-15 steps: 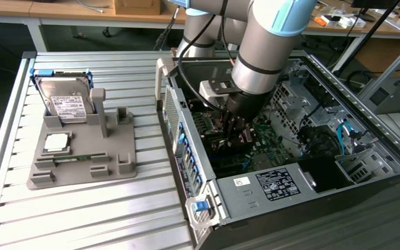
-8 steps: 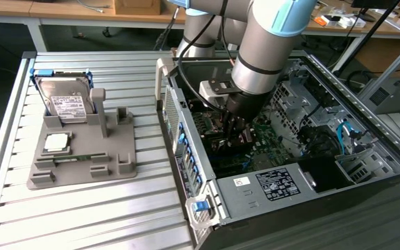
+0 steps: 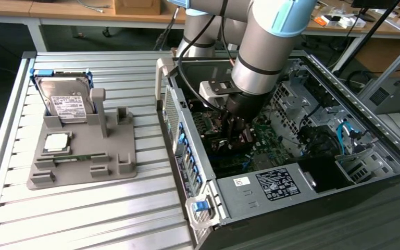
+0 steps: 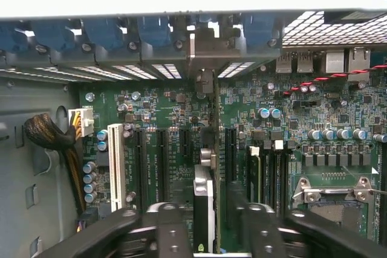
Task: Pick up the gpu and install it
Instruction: 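Insert the gpu into the slot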
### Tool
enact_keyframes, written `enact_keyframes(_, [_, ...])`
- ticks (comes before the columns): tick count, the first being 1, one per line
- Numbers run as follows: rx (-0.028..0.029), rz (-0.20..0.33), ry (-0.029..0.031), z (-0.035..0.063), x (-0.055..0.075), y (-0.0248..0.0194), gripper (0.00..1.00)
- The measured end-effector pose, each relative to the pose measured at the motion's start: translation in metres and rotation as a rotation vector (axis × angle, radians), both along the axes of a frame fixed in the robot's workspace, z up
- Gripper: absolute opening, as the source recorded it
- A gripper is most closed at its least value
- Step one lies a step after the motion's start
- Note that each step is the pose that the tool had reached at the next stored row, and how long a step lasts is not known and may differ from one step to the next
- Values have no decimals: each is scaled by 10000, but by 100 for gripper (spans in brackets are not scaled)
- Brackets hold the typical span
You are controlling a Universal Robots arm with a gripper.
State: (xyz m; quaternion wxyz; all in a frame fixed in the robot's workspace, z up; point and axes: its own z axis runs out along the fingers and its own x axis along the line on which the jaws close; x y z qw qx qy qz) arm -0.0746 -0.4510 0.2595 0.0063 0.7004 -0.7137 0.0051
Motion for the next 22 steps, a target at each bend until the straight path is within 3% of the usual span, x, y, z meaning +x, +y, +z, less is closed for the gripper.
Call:
enact_keyframes(3, [0, 0, 0, 0, 0, 0, 52])
enact_keyframes(10, [-1, 1, 0, 57, -1, 0, 52])
enact_keyframes(22, [-1, 0, -8, 333, -8, 2, 52])
